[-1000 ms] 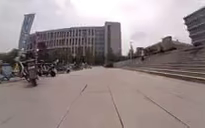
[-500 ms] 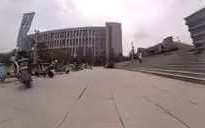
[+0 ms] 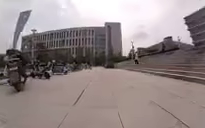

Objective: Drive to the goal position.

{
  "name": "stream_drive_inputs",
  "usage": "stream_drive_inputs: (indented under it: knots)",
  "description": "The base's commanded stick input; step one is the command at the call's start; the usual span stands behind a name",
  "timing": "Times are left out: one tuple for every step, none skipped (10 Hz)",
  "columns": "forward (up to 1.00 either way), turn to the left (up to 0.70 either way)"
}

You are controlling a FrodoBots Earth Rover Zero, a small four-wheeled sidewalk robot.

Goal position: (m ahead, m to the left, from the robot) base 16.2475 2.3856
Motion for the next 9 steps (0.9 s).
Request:
stream_drive_inputs:
  knots:
    - [0.7,0.0]
    - [0.7,-0.04]
    - [0.7,-0.08]
    - [0.7,-0.12]
    - [0.7,-0.04]
    - [0.7,0.01]
    - [0.7,0.01]
    - [0.7,0.01]
    - [0.7,0.01]
